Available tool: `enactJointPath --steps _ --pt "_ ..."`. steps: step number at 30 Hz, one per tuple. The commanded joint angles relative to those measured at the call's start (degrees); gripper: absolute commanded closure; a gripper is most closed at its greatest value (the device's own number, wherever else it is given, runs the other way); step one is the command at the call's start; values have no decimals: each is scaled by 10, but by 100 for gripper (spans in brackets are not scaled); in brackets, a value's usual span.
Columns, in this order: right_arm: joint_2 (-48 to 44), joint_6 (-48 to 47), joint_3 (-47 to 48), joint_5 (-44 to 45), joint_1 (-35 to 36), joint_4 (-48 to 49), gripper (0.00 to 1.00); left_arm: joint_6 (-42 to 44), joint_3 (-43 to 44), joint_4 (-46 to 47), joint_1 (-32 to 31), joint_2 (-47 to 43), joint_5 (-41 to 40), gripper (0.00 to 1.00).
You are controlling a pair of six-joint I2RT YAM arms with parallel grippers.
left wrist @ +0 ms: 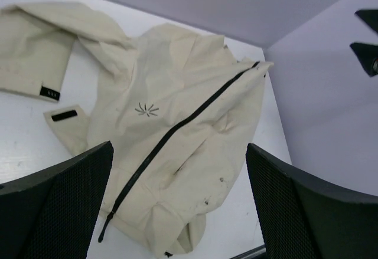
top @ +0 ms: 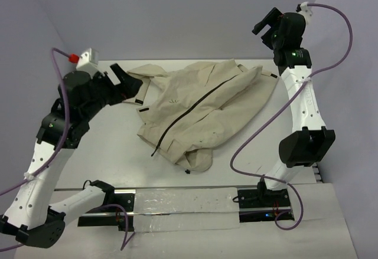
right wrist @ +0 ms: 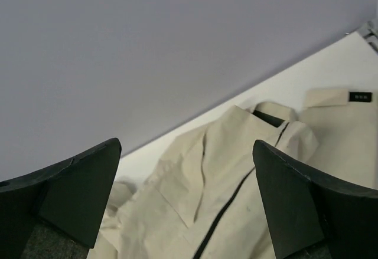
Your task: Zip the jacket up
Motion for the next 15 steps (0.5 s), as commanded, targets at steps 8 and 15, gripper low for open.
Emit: enactJointPath --steps 8,15 --pt "-102 -136 -96 226 149 -169 0 34 37 55 3 14 61 1" --pt "-133 -128 -171 199 154 -132 0 32 8 57 3 -5 71 1"
